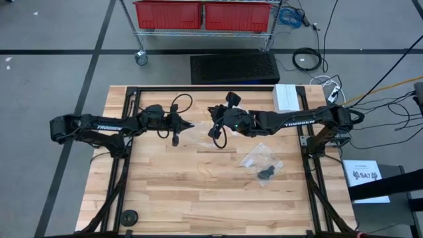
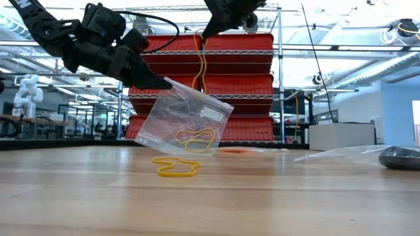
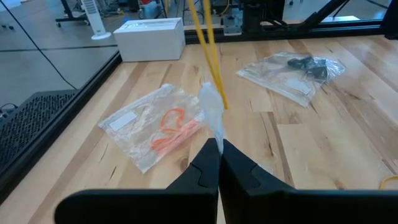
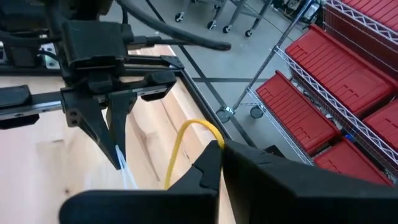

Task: Sort rubber bands
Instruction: Put the yellow rubber band into the open transparent zip bag

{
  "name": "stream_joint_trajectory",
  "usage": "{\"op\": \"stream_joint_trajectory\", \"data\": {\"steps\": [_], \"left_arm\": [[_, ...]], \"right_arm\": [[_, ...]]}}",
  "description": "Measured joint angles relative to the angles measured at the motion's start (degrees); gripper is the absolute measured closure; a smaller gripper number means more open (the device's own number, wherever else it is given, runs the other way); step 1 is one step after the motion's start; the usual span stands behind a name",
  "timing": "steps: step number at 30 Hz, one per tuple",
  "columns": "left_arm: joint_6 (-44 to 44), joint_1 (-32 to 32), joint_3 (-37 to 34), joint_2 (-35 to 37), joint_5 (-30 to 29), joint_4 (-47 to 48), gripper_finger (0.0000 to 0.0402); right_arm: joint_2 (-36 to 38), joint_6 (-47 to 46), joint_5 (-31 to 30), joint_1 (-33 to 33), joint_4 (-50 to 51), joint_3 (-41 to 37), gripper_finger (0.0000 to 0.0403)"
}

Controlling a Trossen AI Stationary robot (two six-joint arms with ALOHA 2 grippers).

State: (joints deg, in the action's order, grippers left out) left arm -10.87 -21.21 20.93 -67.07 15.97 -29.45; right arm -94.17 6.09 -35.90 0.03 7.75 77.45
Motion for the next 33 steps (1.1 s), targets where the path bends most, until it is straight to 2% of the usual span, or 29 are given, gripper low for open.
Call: {"op": "stream_joint_trajectory", "data": {"steps": [25, 33], "left_arm": [[0.0, 0.0, 0.0, 0.0, 0.0, 0.0, 0.0400], [0.0, 0.0, 0.0, 0.0, 0.0, 0.0, 0.0400]], "right_arm": [[0.1, 1.2, 0.2, -1.2, -2.8, 0.0, 0.0403], [0.1, -1.7, 2.1, -1.1, -1.5, 0.0, 0.0403]]}}
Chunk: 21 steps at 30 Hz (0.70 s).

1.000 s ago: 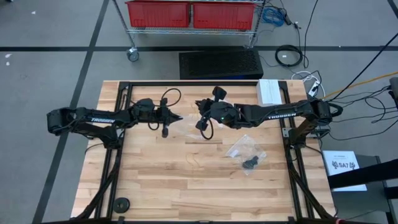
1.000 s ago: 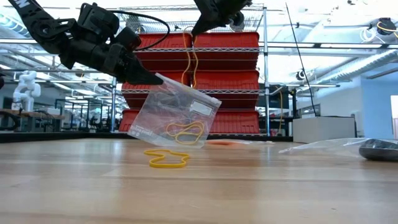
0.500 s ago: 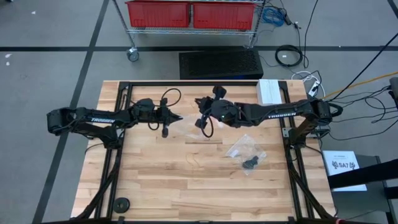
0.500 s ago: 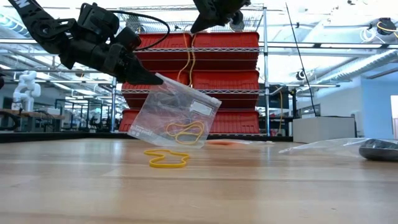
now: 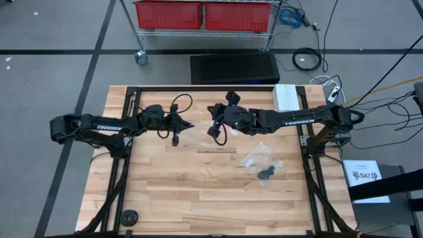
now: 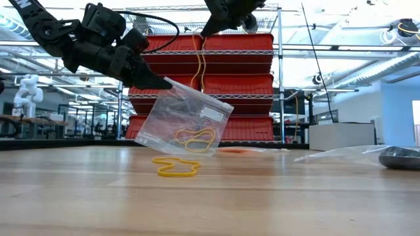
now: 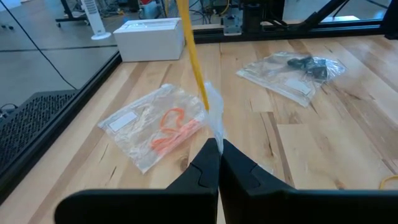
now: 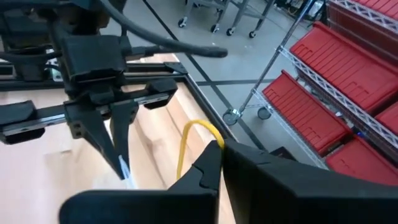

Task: Sort rubber bands
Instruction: Put the yellow rubber band into the open transparent zip bag

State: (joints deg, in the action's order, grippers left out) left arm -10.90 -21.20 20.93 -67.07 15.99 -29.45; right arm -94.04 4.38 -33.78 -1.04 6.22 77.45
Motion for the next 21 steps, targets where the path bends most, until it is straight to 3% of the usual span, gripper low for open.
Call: {"op": "stream_joint_trajectory", "data": {"steps": [9, 21], "left_arm": [[0.0, 0.0, 0.0, 0.0, 0.0, 0.0, 0.0400], [0.0, 0.0, 0.0, 0.0, 0.0, 0.0, 0.0400]], "right_arm": [[-1.5, -5.9, 1.4, 0.2, 4.7, 0.0, 0.0403], [-7.1, -13.3, 8.9, 0.0, 8.1, 0.0, 0.0403]]}}
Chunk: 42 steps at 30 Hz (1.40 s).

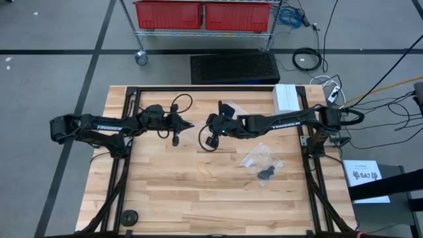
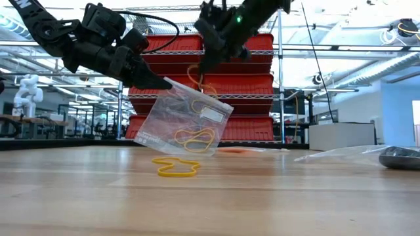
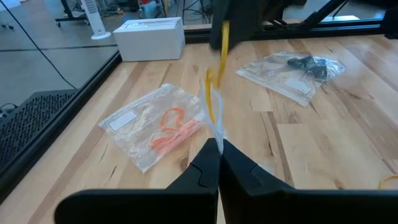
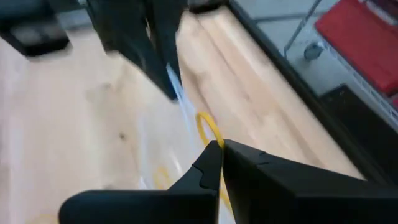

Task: Sort rubber bands
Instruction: Put the yellow rubber band into the open transparent zip bag

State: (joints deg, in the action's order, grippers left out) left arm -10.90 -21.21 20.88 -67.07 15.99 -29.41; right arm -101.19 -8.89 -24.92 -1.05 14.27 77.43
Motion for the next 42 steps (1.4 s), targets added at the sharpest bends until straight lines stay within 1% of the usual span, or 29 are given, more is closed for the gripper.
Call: {"op": "stream_joint_trajectory", "data": {"steps": [2, 7, 10, 18, 21, 26, 27, 30, 34, 38, 42], "left_arm": [[0.0, 0.0, 0.0, 0.0, 0.0, -0.1, 0.0400], [0.0, 0.0, 0.0, 0.0, 0.0, 0.0, 0.0400], [0.0, 0.0, 0.0, 0.0, 0.0, 0.0, 0.0400], [0.0, 0.0, 0.0, 0.0, 0.0, -0.1, 0.0400], [0.0, 0.0, 0.0, 0.0, 0.0, -0.2, 0.0400], [0.0, 0.0, 0.0, 0.0, 0.0, -0.5, 0.0400], [0.0, 0.0, 0.0, 0.0, 0.0, -0.7, 0.0400], [0.0, 0.0, 0.0, 0.0, 0.0, -0.9, 0.0400], [0.0, 0.5, 0.0, 0.0, 0.0, -1.9, 0.0400], [0.0, 0.9, 0.0, 0.0, 0.0, -2.1, 0.0400], [0.0, 0.9, 0.0, 0.0, 0.0, -2.1, 0.0400]], "right_arm": [[-0.9, -0.8, 0.2, -0.3, 1.0, 0.0, 0.0403], [-2.2, -2.2, 4.2, -1.7, 1.4, 0.0, 0.0403], [-2.9, -2.0, 5.1, -2.5, 1.2, 0.0, 0.0403], [-4.1, -2.5, 12.7, -4.7, 0.5, 0.0, 0.0403], [-4.8, -2.5, 14.4, -5.0, -0.7, 0.1, 0.0403], [-6.3, -4.4, 21.8, -6.2, -3.0, 0.0, 0.0402], [-6.7, -4.9, 22.5, -6.3, -4.0, 0.0, 0.0399], [-6.8, -5.3, 23.6, -6.5, -2.6, 0.7, 0.0376], [-6.2, -5.1, 23.6, -6.5, 0.0, 4.4, 0.0328], [-5.9, -3.4, 23.6, -6.5, 6.5, 9.8, 0.0282], [-5.8, -1.7, 23.6, -6.5, 15.5, 15.6, 0.0253]]}}
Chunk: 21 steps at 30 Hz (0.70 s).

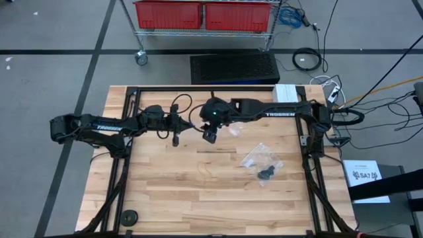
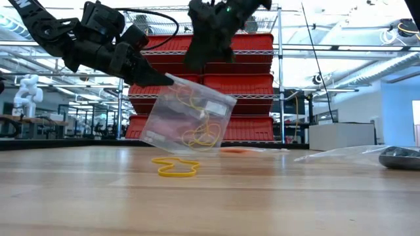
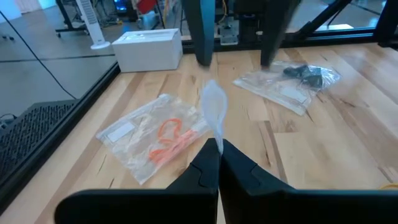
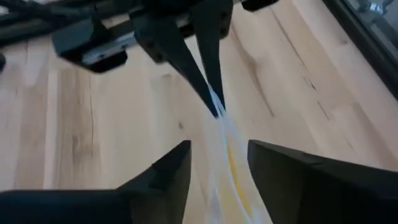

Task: Sort rubber bands
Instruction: Put the yellow rubber band into the open transparent zip bag

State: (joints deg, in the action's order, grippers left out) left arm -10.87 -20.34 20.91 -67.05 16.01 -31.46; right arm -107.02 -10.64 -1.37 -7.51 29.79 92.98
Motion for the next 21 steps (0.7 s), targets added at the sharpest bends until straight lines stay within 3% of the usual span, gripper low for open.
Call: {"op": "stream_joint_trajectory", "data": {"steps": [6, 11, 14, 17, 21], "left_arm": [[0.0, 0.0, 0.0, 0.0, 0.0, 0.1, 0.0400], [0.0, 0.0, 0.0, 0.0, 0.0, 0.2, 0.0400], [0.0, 0.0, 0.0, 0.0, 0.0, 0.3, 0.0400], [0.0, 0.0, 0.0, 0.0, 0.0, 0.3, 0.0400], [0.0, 0.0, 0.0, 0.0, 0.0, 0.3, 0.0400]], "right_arm": [[1.5, 1.8, -1.7, 1.2, 17.1, 5.3, 0.0254], [4.3, -2.4, -1.7, 4.2, 21.1, -1.9, 0.0277], [7.3, -7.8, -2.3, 7.0, 16.0, -11.1, 0.0285], [11.7, -13.5, -5.1, 10.3, 4.2, -22.0, 0.0287], [18.4, -18.8, -14.9, 13.9, -13.7, -37.4, 0.0287]]}}
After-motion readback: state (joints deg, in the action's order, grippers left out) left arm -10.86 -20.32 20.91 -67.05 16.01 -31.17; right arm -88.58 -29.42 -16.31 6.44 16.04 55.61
